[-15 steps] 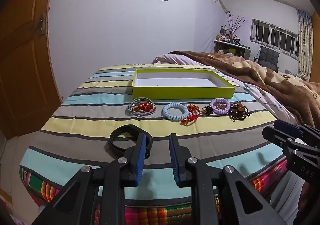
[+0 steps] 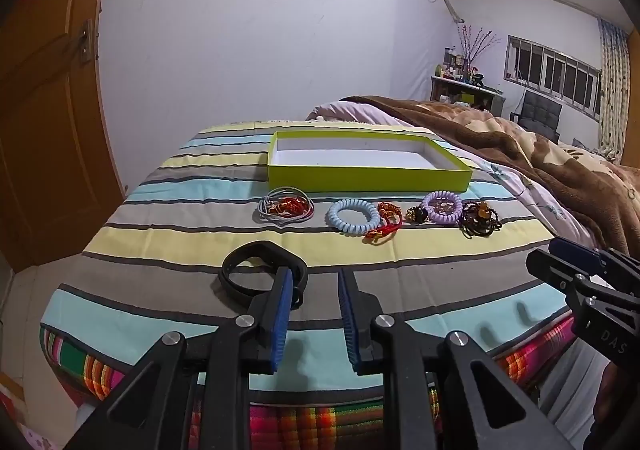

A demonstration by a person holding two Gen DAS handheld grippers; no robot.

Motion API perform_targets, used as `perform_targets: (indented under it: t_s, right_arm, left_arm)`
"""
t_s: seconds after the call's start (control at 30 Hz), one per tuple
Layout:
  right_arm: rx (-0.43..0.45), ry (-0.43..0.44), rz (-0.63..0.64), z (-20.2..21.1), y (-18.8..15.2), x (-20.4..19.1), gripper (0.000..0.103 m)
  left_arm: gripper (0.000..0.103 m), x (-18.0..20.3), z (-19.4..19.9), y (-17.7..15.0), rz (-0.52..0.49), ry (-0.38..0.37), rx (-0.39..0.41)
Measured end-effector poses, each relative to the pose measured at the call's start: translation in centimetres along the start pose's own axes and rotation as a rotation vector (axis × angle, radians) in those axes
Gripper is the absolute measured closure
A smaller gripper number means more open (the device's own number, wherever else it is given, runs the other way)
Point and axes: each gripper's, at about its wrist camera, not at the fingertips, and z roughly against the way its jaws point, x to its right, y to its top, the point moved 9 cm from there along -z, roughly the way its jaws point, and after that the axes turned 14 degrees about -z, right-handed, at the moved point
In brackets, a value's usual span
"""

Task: Organize jewelry

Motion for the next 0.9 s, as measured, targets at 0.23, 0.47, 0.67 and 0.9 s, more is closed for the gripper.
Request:
perform_targets:
  t_s: [0.23, 0.47, 0.67, 0.9]
  right_arm:
    - [0.004, -0.001, 0.003, -0.03, 0.07, 0.20, 0.060]
    - [0.008, -0.004, -0.002, 0.29, 0.25, 0.33, 0.060]
    - [0.008, -0.005, -0.001, 0.32, 0.29, 0.33, 0.060]
    - [0.009, -0.006, -0.002, 0.34, 0.32, 0.36, 0.060]
  left_arm:
    - [0.080, 0.15, -0.01, 0.05, -0.003, -0.004, 0.003]
    - [0.080, 0.15, 0.18, 0.14, 0.000, -0.013, 0.005]
    - [0.080, 0.18, 0.35, 0.18, -0.001, -0.014, 0.008]
    - [0.080, 0.18, 0.33, 0.08, 0.006, -0.017, 0.000]
